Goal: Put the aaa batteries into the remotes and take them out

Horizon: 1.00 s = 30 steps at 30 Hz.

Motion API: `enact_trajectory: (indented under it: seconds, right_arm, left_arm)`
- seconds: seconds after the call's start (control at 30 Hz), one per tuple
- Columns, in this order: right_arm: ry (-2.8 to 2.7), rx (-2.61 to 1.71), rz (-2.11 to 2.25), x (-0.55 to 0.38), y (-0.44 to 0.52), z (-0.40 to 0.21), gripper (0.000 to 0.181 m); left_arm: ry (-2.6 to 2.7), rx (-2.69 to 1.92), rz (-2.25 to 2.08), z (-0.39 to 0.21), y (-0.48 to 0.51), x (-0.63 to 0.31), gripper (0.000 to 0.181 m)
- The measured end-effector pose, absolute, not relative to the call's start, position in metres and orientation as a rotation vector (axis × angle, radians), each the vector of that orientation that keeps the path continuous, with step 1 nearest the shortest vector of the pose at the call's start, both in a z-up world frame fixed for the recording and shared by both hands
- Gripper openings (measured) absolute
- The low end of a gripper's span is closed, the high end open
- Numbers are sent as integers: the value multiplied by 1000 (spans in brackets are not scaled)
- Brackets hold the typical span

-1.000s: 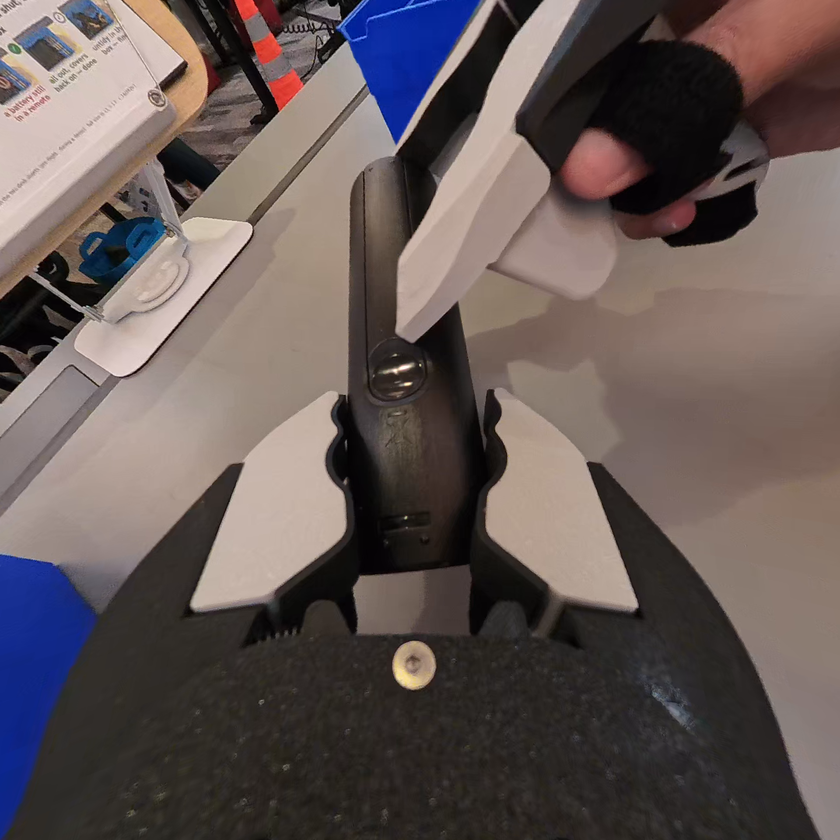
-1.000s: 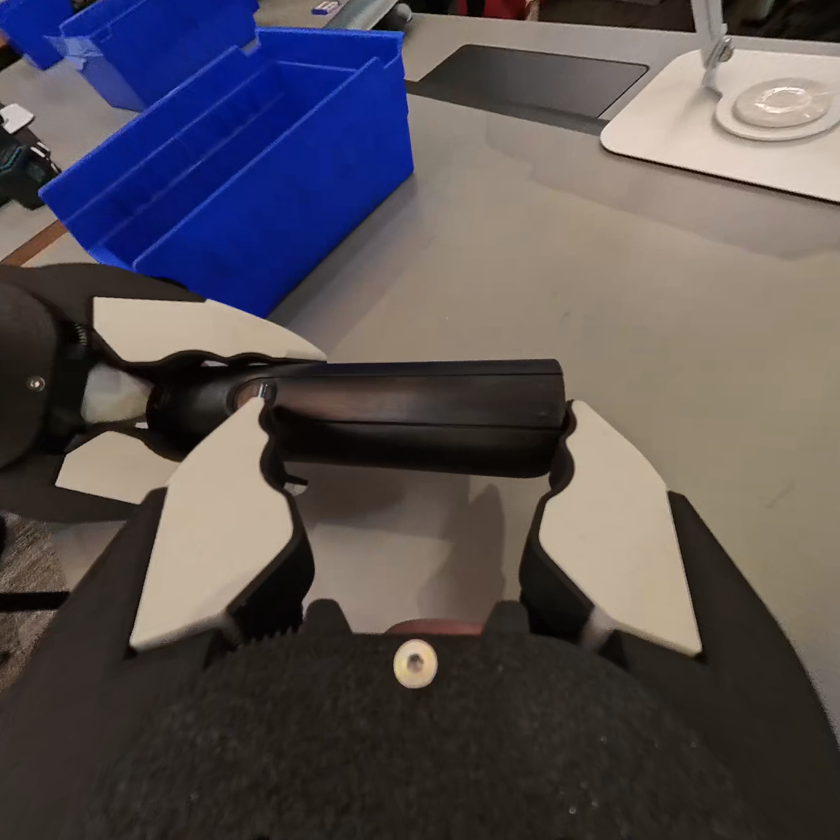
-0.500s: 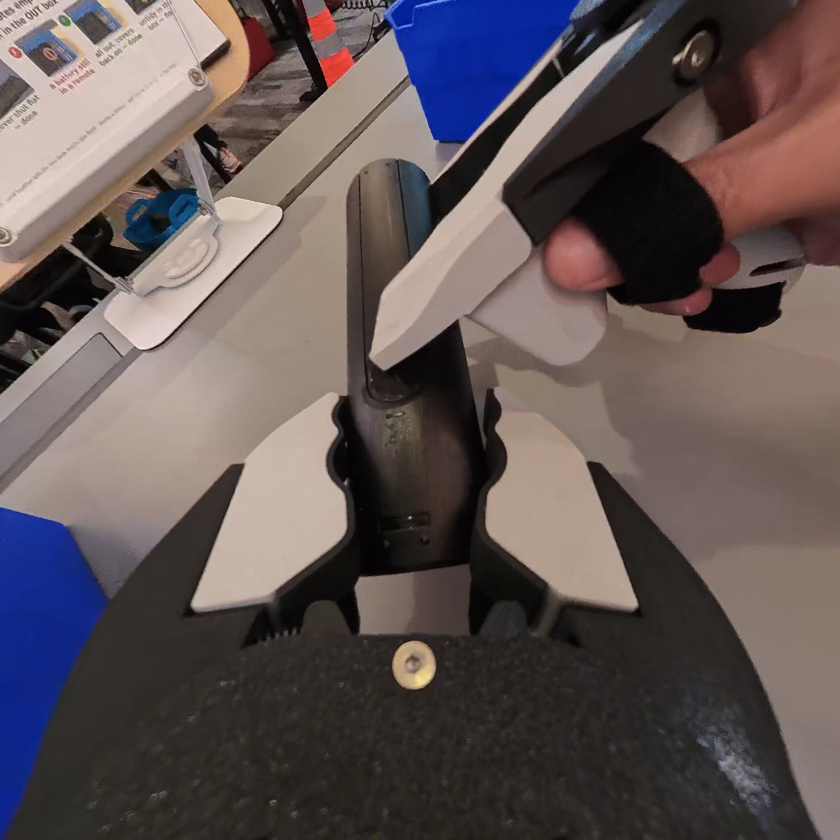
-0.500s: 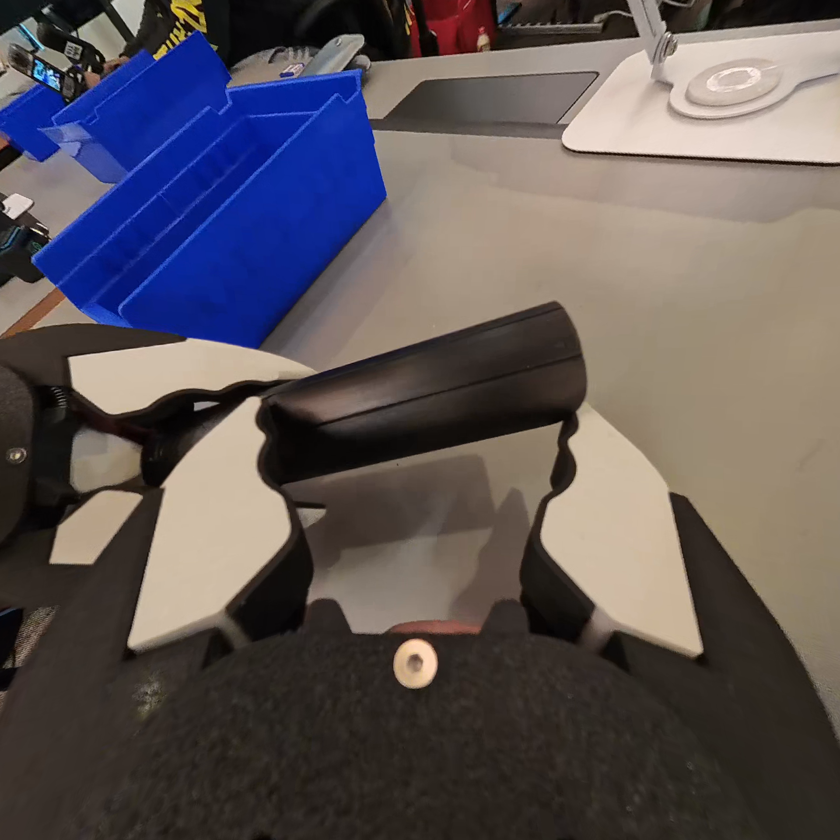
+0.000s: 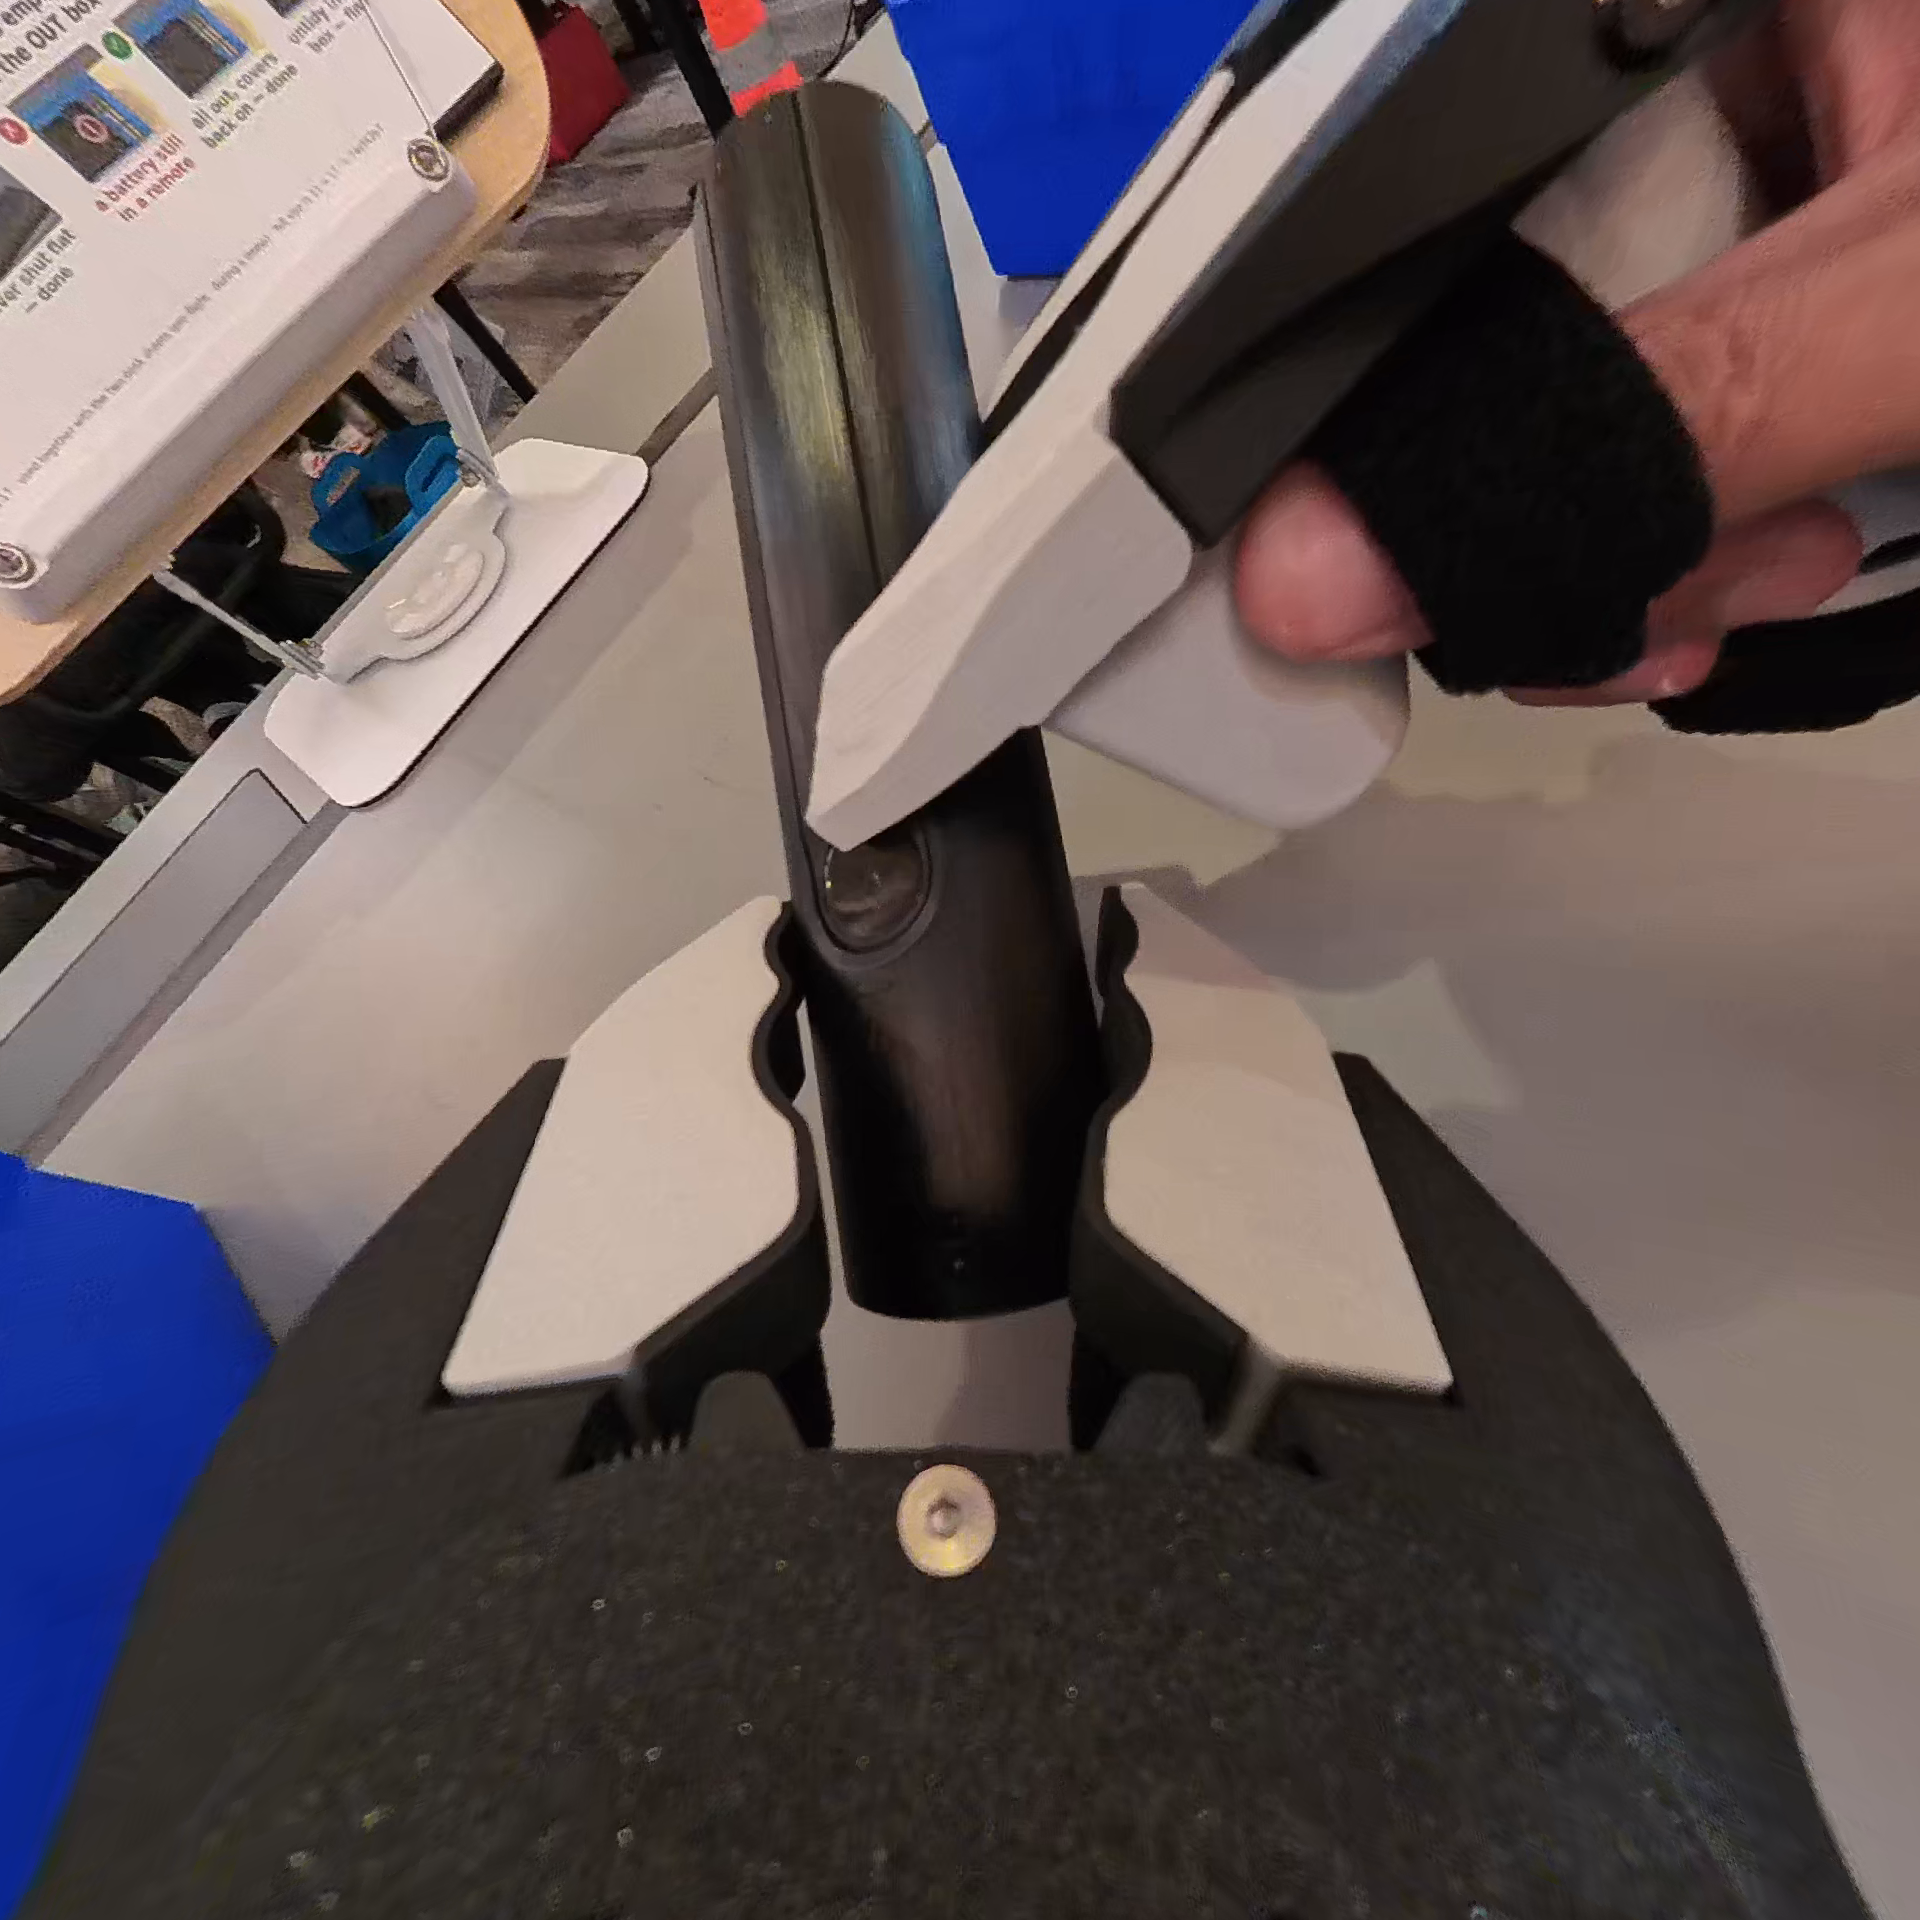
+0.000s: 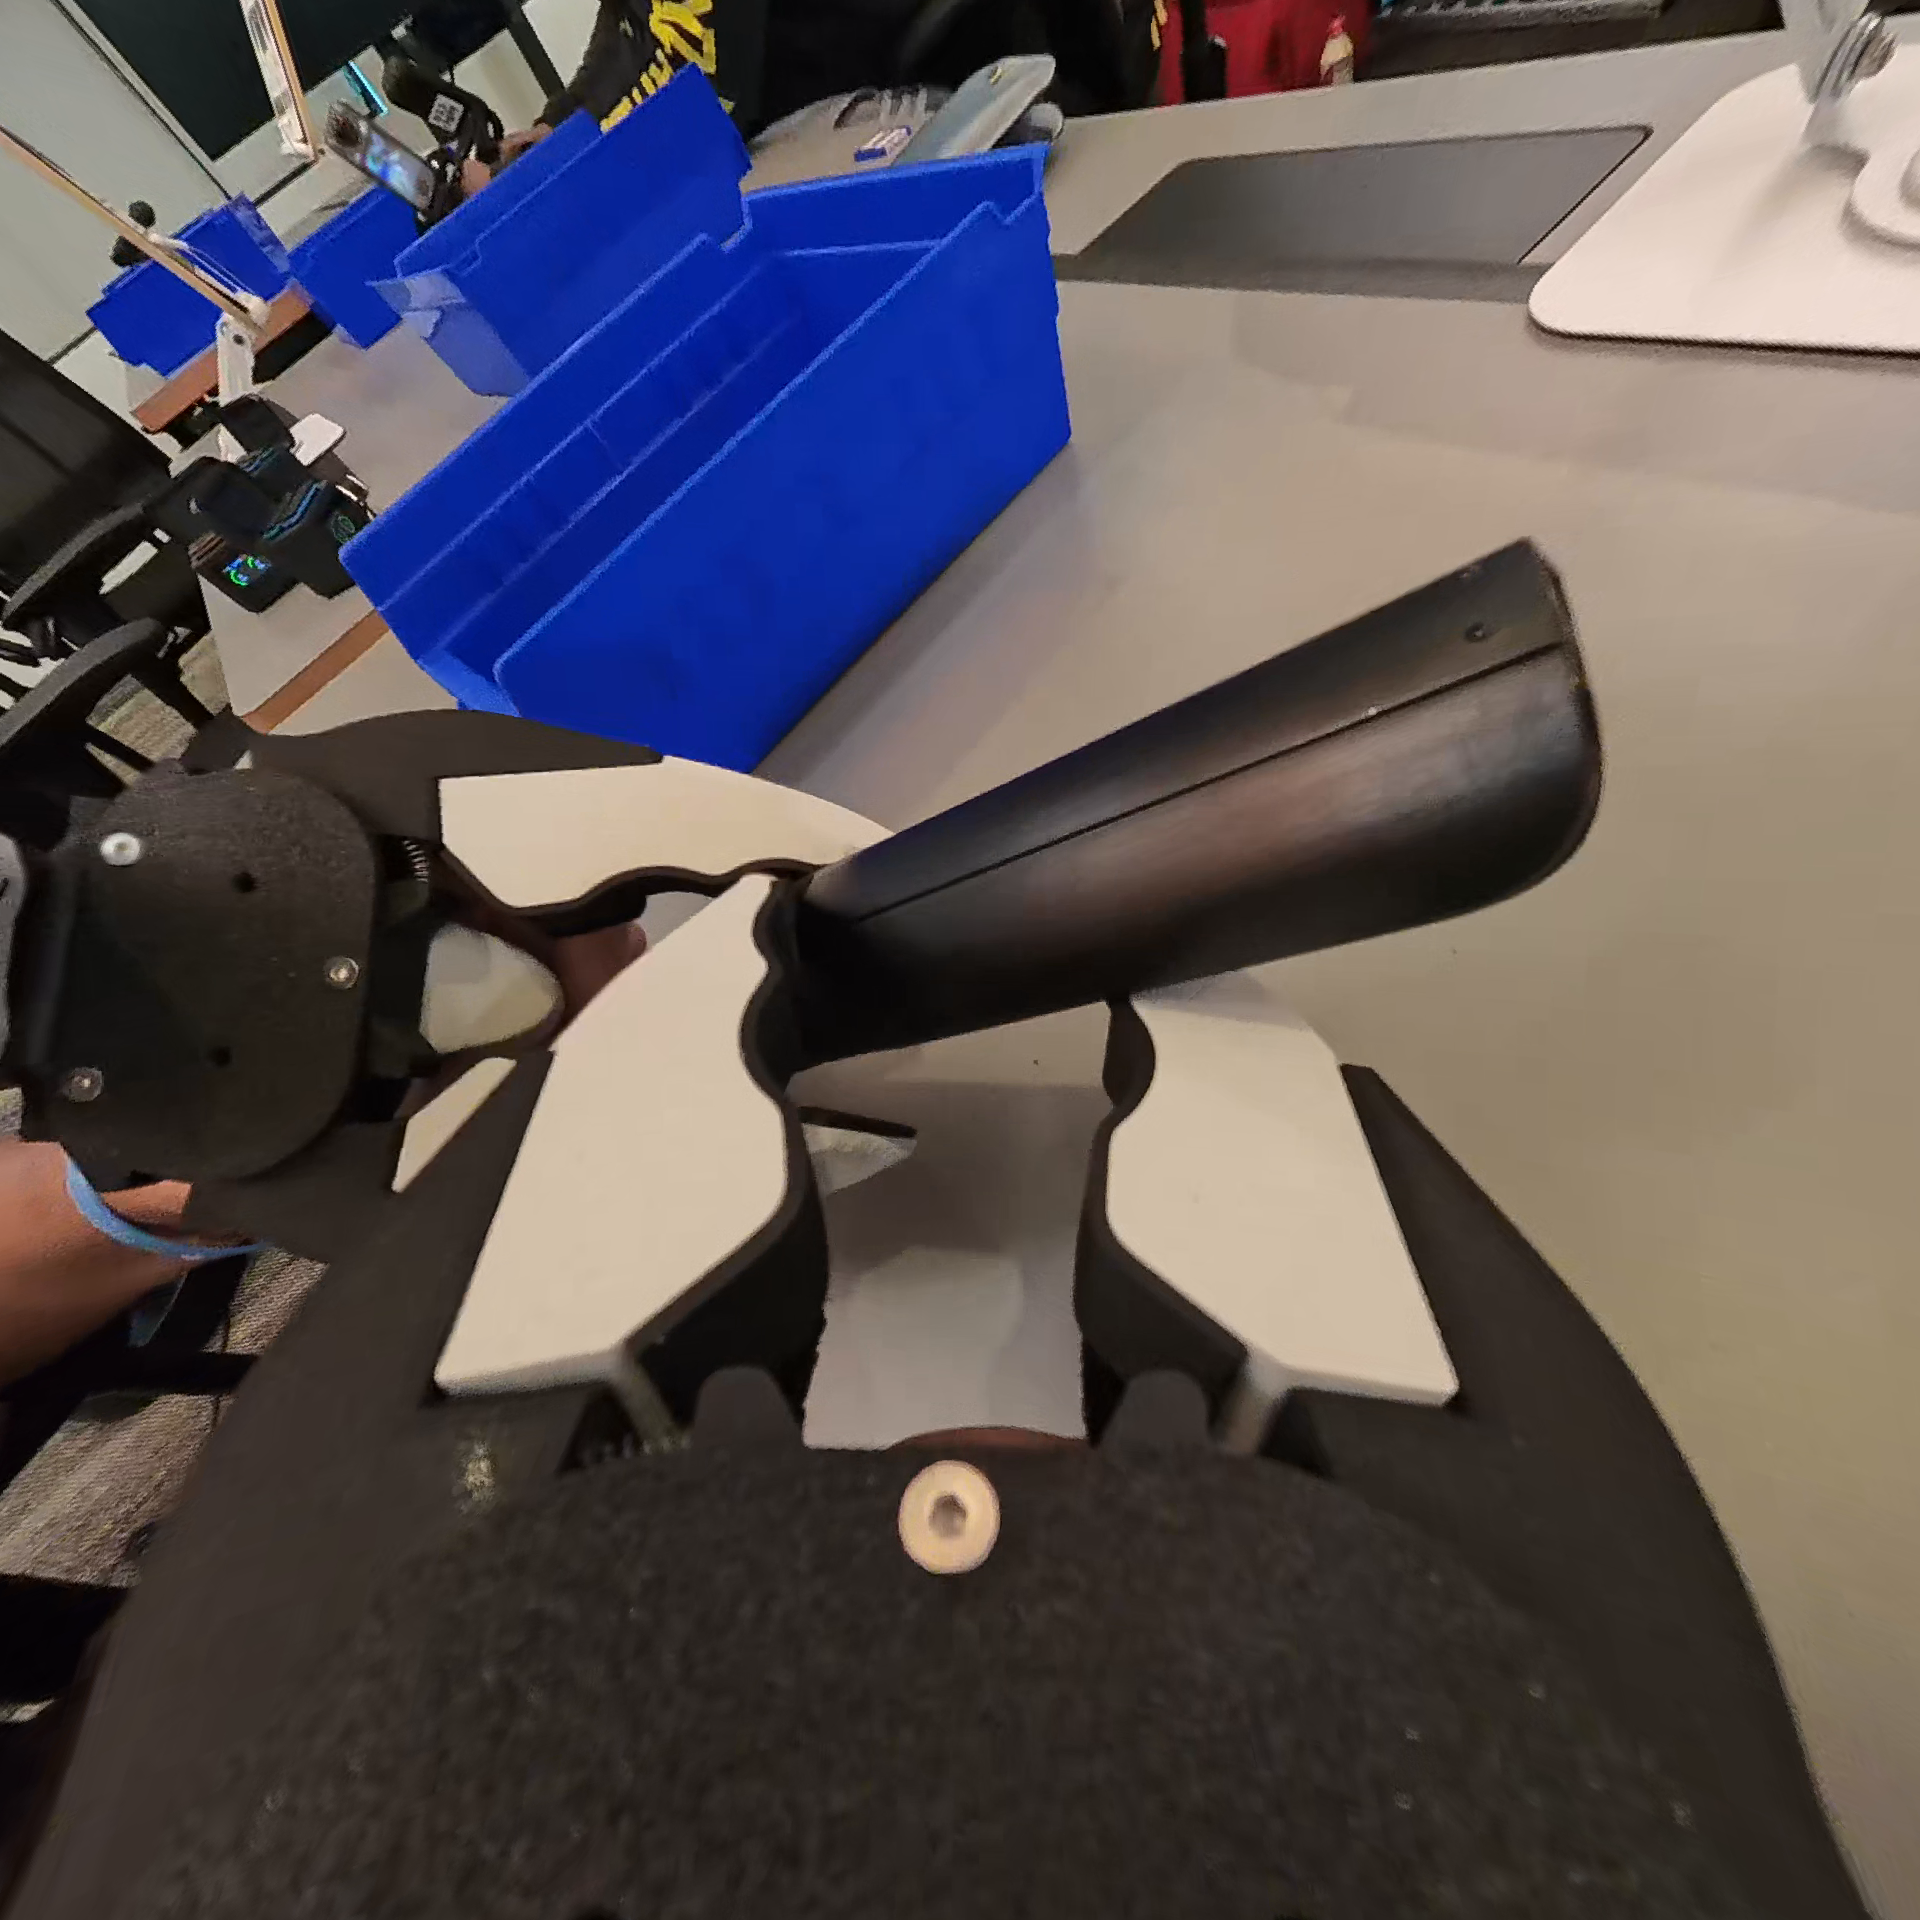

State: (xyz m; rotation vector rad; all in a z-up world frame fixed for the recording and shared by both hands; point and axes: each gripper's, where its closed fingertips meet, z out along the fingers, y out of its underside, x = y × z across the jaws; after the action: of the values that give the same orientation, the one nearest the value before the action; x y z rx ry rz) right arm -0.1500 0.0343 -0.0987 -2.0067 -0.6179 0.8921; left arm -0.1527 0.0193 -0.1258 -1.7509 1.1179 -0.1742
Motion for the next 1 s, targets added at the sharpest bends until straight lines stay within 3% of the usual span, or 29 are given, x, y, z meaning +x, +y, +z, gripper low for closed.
enact_trajectory:
  seconds: [0.5, 0.6, 0.7, 0.8, 0.9, 1.0]
  right_arm:
    - [-596, -2019, 991, -145, 36, -108, 52]
    - [-555, -2065, 1025, -131, 44, -115, 79]
    - [-526, -2084, 1217, -129, 39, -119, 84]
    - [-405, -2038, 1491, -131, 37, -112, 71]
    - [-244, -1985, 1734, -137, 34, -107, 42]
    - [-155, -1921, 1778, -134, 38, -104, 36]
  left_arm:
    - [1142, -1751, -134, -133, 20, -154, 46]
    - [1146, -1734, -138, -128, 21, -156, 42]
    - [1143, -1706, -115, -126, 22, -160, 41]
    - [1171, -1638, -46, -123, 20, -159, 40]
    - [1180, -1565, -1, -117, 14, -150, 39]
    - [1170, -1604, -17, -121, 15, -150, 43]
